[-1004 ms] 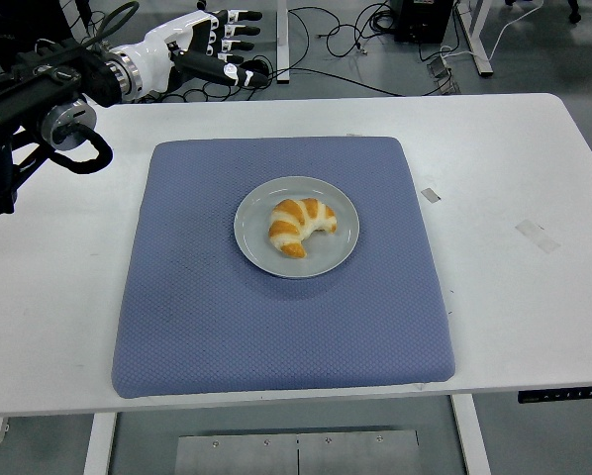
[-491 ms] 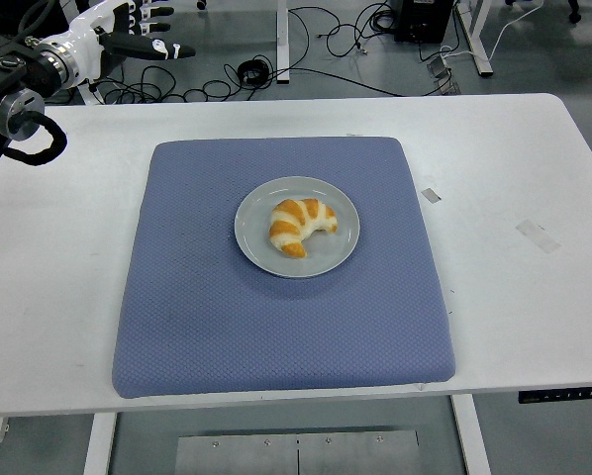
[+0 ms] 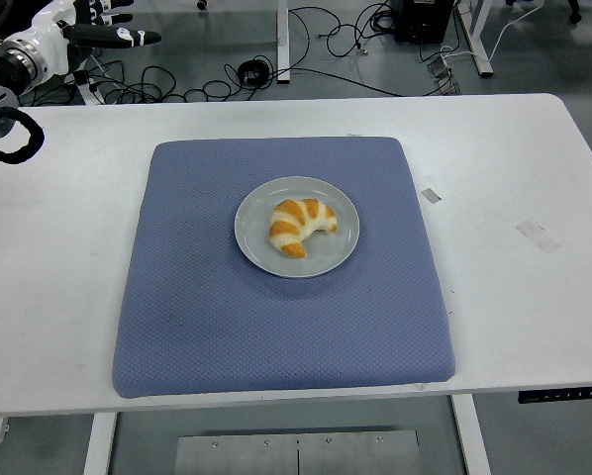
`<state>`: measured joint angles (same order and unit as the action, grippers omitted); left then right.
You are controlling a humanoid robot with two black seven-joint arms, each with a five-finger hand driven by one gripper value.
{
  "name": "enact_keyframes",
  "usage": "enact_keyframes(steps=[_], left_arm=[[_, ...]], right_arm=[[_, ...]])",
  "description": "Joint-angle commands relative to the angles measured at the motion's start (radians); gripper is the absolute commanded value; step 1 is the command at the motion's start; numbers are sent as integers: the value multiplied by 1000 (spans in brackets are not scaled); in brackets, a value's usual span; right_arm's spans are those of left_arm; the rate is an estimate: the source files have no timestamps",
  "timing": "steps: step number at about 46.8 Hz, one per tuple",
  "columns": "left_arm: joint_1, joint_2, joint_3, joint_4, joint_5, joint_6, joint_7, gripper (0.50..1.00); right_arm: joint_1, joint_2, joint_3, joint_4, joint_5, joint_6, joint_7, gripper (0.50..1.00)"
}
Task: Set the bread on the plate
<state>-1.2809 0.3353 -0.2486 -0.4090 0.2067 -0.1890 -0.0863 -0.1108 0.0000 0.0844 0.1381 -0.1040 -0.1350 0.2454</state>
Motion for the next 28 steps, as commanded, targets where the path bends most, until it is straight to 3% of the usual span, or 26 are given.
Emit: enact_keyframes(steps=[1,28], left_arm=[[2,5,0,3,-4,0,0,958],[6,13,0,3,-4,0,0,960]], right_arm=[[-1,0,0,0,0,0,0,1000],[0,0,-3,5,0,0,0,1000]])
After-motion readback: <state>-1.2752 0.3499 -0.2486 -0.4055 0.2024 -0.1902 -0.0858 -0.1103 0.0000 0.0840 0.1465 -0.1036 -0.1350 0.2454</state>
